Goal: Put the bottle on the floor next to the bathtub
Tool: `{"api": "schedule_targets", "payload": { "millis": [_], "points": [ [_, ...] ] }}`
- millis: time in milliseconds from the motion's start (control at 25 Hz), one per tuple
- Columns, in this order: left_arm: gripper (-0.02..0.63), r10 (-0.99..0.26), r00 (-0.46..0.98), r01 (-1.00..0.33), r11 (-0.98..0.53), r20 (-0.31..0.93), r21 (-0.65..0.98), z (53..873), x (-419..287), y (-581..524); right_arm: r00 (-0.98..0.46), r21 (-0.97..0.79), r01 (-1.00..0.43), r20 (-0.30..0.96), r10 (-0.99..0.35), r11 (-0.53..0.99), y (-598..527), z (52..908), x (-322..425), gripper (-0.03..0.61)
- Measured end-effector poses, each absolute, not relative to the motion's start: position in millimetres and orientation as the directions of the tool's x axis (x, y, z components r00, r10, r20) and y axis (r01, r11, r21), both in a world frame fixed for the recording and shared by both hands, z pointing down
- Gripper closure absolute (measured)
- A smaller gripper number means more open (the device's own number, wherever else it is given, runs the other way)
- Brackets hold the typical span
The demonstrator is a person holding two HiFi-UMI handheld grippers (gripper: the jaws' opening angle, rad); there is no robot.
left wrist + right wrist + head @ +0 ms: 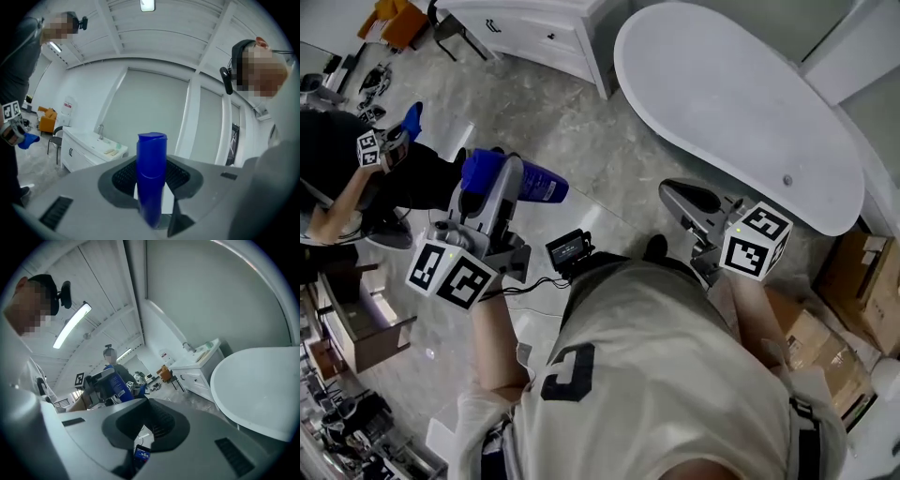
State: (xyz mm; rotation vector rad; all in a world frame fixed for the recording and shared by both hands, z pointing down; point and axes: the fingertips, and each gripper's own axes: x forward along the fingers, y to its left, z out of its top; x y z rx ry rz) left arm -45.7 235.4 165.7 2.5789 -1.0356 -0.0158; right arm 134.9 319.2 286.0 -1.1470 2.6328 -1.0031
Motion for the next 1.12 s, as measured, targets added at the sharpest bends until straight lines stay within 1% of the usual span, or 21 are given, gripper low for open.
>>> {"api": "schedule_targets", "payload": {
  "millis": [160,200,320,400,560,680,800,960,1120],
  "points": [
    [0.419,-0.700,0.701,-0.711,-0.669,0.140,0.215,145,-34,228,-0.728,-0.591,-0.603,0.135,-0.672,0.536,310,279,153,0.549],
    [0.419,-0.697,0.705,-0.706,-0.672,0.132,0.223,141,-35,228,-0.733,-0.596,-0.596,0.129,-0.668,0.539,310,281,153,0.549],
    [0.419,-0.673,0.737,-0.652,-0.688,0.056,0.320,127,-41,233,-0.757,-0.604,-0.568,0.116,-0.643,0.560,310,284,149,0.549],
    [0.419,-0.671,0.741,-0.640,-0.691,0.031,0.335,121,-44,234,-0.774,-0.599,-0.552,0.109,-0.624,0.580,306,280,145,0.549],
    [0.419,-0.702,0.709,-0.686,-0.663,0.070,0.299,133,-50,234,-0.798,-0.585,-0.533,0.106,-0.594,0.612,299,273,135,0.549],
    [0.419,-0.719,0.691,-0.704,-0.646,0.076,0.294,151,-63,227,-0.806,-0.559,-0.537,0.119,-0.579,0.632,295,279,123,0.549],
    [0.419,-0.725,0.682,-0.714,-0.632,0.094,0.302,174,-77,190,-0.799,-0.540,-0.561,0.156,-0.581,0.627,266,289,116,0.549],
    [0.419,-0.695,0.706,-0.703,-0.663,0.138,0.255,180,-92,147,-0.792,-0.537,-0.577,0.183,-0.583,0.615,224,282,97,0.549],
    [0.420,-0.674,0.732,-0.672,-0.689,0.100,0.271,172,-123,108,-0.819,-0.537,-0.534,0.135,-0.558,0.654,191,266,58,0.549]
  ]
}}
